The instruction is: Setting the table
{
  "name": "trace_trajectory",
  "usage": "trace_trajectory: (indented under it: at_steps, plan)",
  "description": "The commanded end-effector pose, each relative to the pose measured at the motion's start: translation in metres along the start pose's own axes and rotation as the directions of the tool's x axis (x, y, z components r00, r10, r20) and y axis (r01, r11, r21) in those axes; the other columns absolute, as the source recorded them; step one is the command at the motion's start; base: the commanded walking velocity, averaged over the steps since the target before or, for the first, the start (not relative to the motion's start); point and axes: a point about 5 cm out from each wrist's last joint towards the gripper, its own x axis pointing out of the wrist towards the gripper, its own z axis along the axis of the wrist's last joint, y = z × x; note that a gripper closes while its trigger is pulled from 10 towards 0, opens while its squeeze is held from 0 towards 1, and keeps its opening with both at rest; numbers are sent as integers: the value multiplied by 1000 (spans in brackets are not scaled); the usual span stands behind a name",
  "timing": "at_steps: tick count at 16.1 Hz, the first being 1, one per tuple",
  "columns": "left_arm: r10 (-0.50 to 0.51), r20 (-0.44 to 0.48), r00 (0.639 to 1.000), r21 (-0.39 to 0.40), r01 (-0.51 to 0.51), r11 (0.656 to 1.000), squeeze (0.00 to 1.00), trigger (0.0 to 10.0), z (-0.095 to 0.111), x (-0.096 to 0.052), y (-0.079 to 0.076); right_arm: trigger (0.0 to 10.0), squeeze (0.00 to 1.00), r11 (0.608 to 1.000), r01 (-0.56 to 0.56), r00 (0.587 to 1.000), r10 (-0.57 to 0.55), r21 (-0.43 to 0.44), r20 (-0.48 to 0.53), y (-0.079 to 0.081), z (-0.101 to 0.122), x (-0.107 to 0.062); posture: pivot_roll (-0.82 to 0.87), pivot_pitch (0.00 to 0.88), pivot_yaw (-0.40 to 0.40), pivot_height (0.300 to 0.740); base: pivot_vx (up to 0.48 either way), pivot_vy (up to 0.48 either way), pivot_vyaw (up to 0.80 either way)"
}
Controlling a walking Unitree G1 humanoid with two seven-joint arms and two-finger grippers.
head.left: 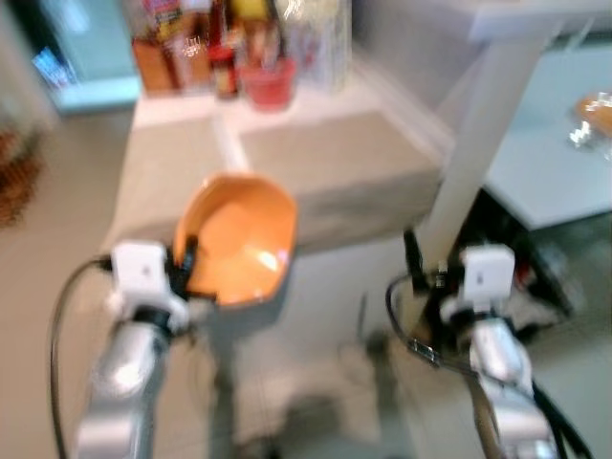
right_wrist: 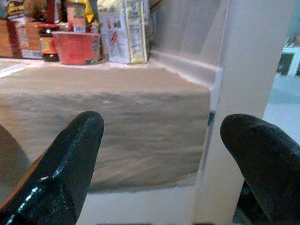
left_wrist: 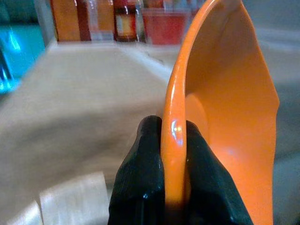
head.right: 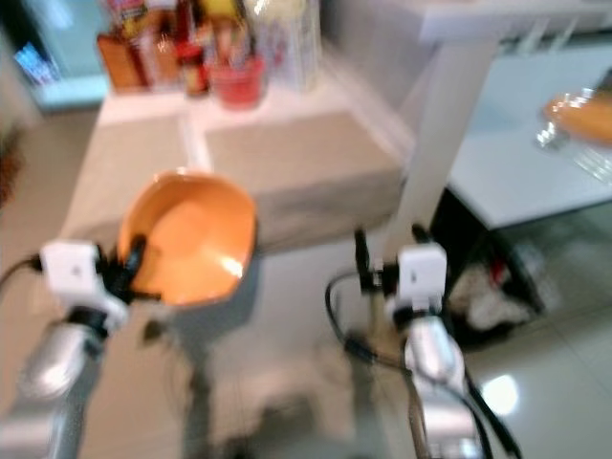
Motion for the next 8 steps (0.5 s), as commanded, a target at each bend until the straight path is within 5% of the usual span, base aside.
trace_trajectory:
  at_steps: [1,6,8]
  plan:
    - [-48,94,994,16,47,999,0,0,21,6,-11,10000,0,1000,-6,1000,6,5,4,1,1,2,-131,0,71,722,0,0,0]
    - [-37,103,994,-15,38,999,0,0,25,11,-17,10000,0,1000,-20,1000,20,12,-13,2,-2,5,-132,0,65,722,0,0,0]
    - [-41,110,993,-3,41,999,0,0,28,14,-17,10000,0,1000,-14,1000,15,16,-22,0,-4,6,-133,0,63,722,-339,0,0]
